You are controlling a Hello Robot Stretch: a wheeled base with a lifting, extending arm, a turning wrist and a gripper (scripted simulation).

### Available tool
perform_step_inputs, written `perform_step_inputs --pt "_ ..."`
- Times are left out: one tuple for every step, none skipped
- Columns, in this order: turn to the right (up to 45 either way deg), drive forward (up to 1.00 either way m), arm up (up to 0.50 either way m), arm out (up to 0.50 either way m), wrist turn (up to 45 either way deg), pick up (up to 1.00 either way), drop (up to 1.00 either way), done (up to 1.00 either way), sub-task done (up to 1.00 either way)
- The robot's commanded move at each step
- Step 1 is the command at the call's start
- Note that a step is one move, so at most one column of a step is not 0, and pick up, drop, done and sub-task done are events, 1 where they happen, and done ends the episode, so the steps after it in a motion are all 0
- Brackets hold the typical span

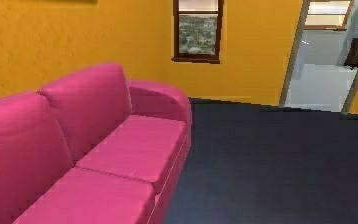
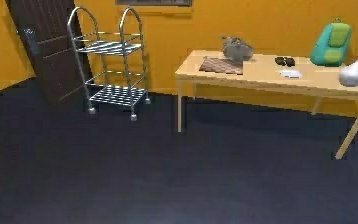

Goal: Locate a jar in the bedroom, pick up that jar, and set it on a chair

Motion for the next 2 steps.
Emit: perform_step_inputs --pt "33.0 0.00 0.00 0.00 0.0 0.00 0.00 0.00 0.00" --pt "0.0 1.00 0.00 0.00 0.0 0.00 0.00 0.00 0.00"
